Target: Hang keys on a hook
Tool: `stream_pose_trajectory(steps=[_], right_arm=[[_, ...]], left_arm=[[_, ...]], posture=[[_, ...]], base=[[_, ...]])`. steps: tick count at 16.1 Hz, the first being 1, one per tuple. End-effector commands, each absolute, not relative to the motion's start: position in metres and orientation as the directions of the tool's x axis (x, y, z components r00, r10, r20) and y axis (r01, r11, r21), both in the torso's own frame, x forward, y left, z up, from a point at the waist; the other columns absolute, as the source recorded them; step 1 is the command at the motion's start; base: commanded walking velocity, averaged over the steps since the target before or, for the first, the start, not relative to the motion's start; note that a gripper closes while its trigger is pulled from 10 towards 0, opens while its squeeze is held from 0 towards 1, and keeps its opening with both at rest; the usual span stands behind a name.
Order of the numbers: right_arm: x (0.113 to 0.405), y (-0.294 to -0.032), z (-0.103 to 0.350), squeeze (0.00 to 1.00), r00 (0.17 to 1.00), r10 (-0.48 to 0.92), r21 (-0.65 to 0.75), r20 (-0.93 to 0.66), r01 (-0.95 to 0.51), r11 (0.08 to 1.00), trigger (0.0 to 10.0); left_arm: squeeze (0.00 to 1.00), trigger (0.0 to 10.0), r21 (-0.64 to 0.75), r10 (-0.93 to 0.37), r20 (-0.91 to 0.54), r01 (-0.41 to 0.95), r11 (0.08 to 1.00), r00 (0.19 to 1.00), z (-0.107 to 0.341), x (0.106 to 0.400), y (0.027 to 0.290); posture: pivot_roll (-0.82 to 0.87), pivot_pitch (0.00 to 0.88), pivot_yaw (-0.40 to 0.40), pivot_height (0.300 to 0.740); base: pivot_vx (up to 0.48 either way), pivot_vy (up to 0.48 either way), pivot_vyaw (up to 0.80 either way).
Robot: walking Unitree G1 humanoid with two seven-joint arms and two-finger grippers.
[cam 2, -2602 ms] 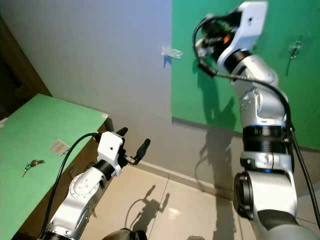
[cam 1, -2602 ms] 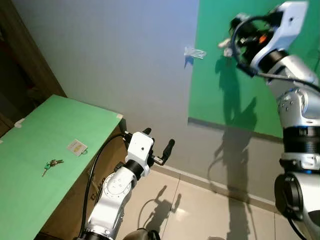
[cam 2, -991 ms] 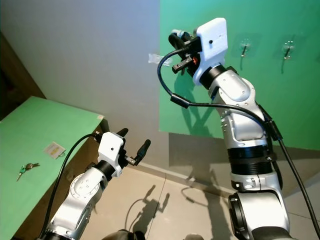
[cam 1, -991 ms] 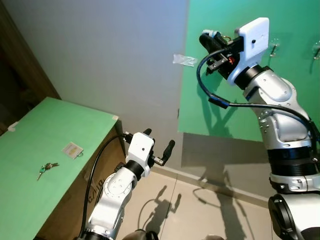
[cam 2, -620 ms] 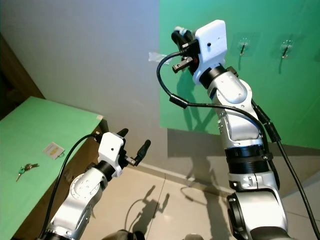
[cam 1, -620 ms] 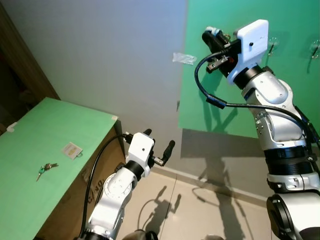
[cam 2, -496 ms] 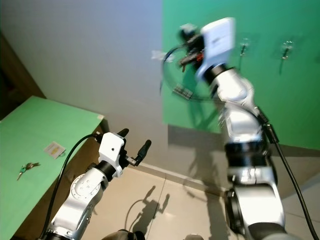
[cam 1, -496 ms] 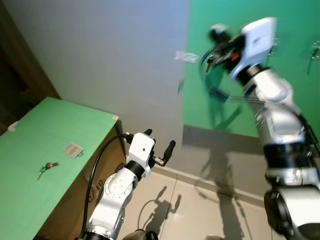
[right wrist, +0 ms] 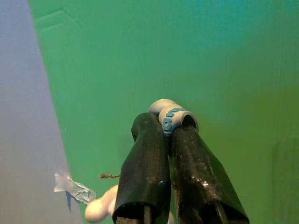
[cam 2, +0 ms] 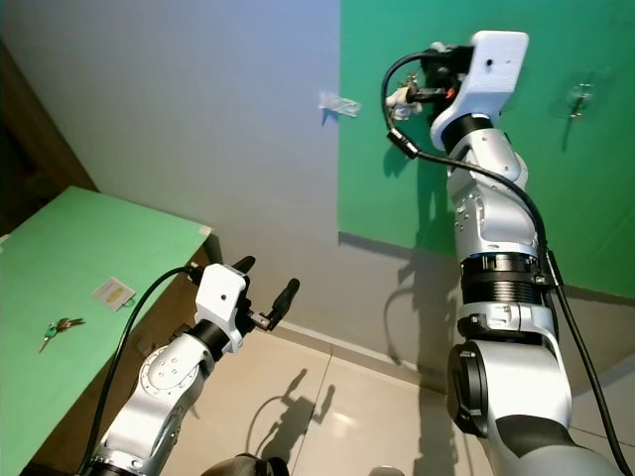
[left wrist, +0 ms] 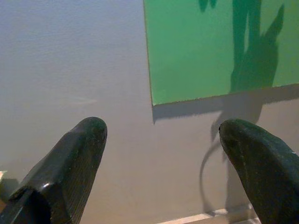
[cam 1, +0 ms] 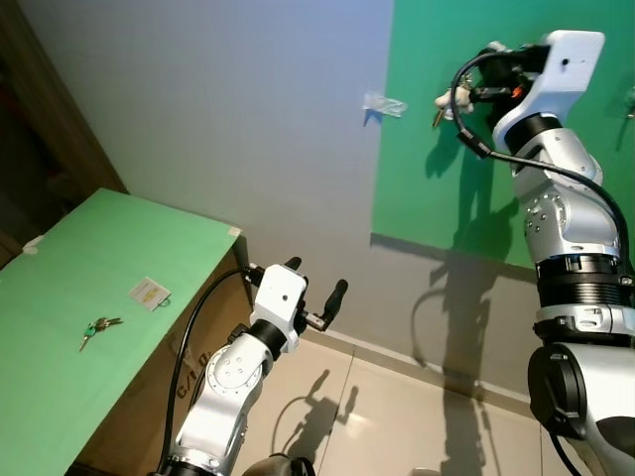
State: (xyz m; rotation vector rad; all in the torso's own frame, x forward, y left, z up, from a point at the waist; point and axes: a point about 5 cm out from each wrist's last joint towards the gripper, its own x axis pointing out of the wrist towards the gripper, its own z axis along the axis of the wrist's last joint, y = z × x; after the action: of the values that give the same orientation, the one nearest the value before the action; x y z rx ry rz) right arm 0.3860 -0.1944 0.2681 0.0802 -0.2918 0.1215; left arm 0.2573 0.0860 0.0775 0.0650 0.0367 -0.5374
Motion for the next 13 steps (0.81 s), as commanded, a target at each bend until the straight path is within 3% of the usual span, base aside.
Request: stream_pose_trajectory(steps=[1, 13], right_arm=[[0.387, -0.2, 0.273, 0.2, 0.95, 0.078, 0.096, 0.301, -0.112, 0.989, 0.0], [0.387, -0.2, 0.259, 0.22, 0.958, 0.12, 0.087, 0.259, -0.147, 0.985, 0.0]], left_arm=[[0.0, 10.0, 0.062, -0.507, -0.063, 0.51, 0.858, 0.86, 0.077, 0.257, 0.086], [0.0, 10.0, 0.061, -0.507, -0.065, 0.511, 0.858, 0.86, 0.076, 0.254, 0.085]], posture=[[-0.2, 0.023, 0.088, 0.74], [-0.2, 0.02, 0.084, 0.74]], base=[[0.0, 0.0, 0.0], [0.0, 0.0, 0.0]])
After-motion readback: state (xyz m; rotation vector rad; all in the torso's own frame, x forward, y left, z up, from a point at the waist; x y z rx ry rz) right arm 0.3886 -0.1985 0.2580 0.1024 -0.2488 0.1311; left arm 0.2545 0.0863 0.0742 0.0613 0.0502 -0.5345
